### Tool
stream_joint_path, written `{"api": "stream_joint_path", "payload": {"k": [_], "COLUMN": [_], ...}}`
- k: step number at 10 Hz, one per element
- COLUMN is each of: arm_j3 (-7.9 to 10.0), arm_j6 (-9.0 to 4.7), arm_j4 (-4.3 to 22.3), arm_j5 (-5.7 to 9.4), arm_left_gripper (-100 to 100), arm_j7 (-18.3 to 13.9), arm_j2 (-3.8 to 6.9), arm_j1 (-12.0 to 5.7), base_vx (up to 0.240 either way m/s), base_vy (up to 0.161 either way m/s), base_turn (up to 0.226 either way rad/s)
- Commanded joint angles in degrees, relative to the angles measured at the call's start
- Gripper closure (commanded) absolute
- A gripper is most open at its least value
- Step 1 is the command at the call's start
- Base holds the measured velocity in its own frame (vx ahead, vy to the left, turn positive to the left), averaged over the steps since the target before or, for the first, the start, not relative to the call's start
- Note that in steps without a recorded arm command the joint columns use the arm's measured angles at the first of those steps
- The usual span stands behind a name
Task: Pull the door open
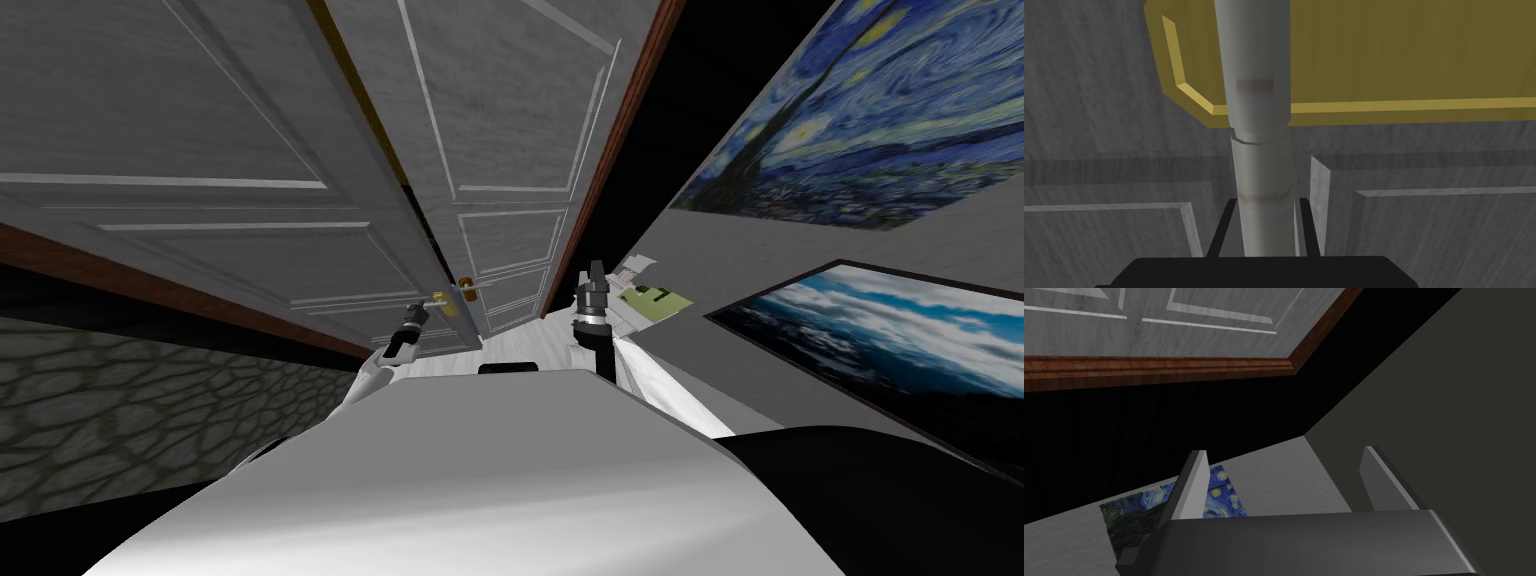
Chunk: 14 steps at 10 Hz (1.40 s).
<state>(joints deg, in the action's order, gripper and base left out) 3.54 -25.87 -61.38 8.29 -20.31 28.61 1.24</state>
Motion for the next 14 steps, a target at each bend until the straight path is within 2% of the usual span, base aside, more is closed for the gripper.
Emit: {"api": "stream_joint_path", "payload": {"k": [1,2,3,4,8,9,12,13,14], "arm_j3": [-1.77,-2.41,-1.55,-2.59,-4.98,-6.09,-7.94,-7.03,-7.95], "arm_j6": [-0.57,-0.72,-0.76,-1.72,-4.0,-5.06,-6.8,-6.17,-7.96], "arm_j4": [-0.73,-1.08,-0.18,-0.81,-2.64,-3.49,-4.91,-4.09,-4.22], "arm_j5": [-0.26,-0.34,-0.2,-0.28,-0.44,-0.52,-0.67,-0.51,-0.6], "arm_left_gripper": [100,100,100,100,100,100,100,100,100], "arm_j7": [-0.96,-1.34,-1.01,-2.01,-4.41,-5.51,-7.32,-6.84,-7.93], "arm_j2": [0.11,0.23,0.43,1.25,3.5,4.55,6.3,6.27,7.44], "arm_j1": [0.1,0.17,0.12,1.16,3.44,4.49,6.22,5.57,6.86], "base_vx": [-0.195,-0.146,-0.067,-0.133,-0.188,-0.216,-0.202,-0.094,-0.163], "base_vy": [0.078,0.075,0.037,0.034,0.059,0.109,0.074,0.045,0.019], "base_turn": [-0.102,-0.093,-0.013,-0.081,-0.11,-0.127,-0.098,-0.008,-0.133]}}
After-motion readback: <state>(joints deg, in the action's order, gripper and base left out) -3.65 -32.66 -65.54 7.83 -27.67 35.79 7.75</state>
